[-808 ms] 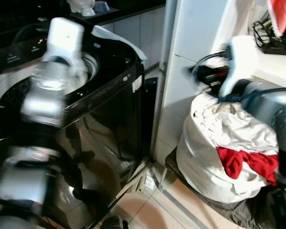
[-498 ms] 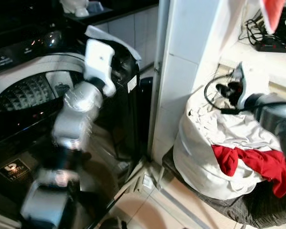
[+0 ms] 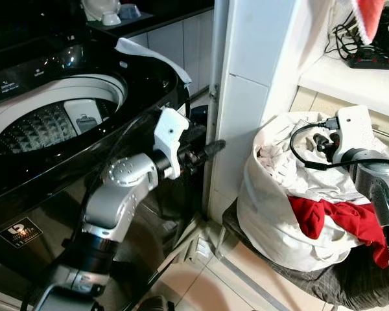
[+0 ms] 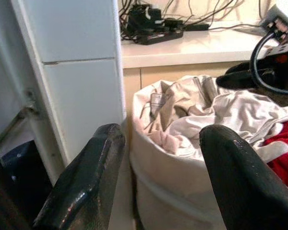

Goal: Clothes washing

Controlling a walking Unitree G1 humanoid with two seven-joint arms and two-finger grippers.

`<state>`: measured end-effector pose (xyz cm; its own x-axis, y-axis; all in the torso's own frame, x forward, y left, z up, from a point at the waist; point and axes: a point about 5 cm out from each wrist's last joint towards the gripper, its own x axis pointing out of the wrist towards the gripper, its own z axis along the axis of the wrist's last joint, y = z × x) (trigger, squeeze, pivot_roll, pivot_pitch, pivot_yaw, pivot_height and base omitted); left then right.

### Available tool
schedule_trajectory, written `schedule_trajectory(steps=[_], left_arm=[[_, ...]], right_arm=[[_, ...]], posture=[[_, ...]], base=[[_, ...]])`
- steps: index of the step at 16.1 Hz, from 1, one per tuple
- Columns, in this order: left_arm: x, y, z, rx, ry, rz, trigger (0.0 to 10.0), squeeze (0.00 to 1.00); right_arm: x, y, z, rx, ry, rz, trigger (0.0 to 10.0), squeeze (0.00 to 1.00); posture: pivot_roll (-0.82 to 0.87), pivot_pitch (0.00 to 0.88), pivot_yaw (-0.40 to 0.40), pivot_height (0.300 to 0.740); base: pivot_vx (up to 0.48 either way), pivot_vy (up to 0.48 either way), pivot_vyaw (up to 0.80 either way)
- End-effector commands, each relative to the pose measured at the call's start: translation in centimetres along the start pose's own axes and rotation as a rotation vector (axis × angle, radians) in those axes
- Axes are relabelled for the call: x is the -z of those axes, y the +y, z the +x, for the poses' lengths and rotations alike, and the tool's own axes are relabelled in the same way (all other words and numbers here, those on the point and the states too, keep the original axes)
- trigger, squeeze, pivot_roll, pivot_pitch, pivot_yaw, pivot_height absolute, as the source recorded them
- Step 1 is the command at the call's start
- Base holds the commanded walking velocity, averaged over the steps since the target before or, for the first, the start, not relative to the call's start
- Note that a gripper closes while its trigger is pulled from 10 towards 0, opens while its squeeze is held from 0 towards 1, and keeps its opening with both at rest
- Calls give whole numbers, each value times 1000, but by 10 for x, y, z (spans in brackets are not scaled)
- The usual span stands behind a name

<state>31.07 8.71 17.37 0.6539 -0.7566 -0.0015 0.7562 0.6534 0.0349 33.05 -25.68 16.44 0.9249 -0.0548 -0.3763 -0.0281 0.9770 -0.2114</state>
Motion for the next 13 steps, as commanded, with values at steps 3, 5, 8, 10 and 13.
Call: schedule_trajectory(steps=[3,5,8,10,13], left_arm=[[8,10,-3,-106,20,54,10000,0],[5,4,-2,-39,22,53,10000,0],[-1,0,0,-11,-12,53,10000,0],[-2,-12,-4,111,-14,8,10000,0],[0,-12,-7,105,6,29,10000,0]], right_arm=[[15,11,8,-175,90,0,10000,1000],[22,8,13,-152,136,-27,10000,1000],[25,-9,21,-65,154,-88,10000,1000],[24,-31,27,76,143,-125,10000,1000],[22,-50,25,208,142,-123,10000,1000]], posture=[[-7,0,59,740],[-2,0,56,740],[4,0,52,740],[13,0,48,740],[26,0,39,740]], base=[[0,0,0],[0,0,0],[0,0,0],[0,0,0],[0,0,0]])
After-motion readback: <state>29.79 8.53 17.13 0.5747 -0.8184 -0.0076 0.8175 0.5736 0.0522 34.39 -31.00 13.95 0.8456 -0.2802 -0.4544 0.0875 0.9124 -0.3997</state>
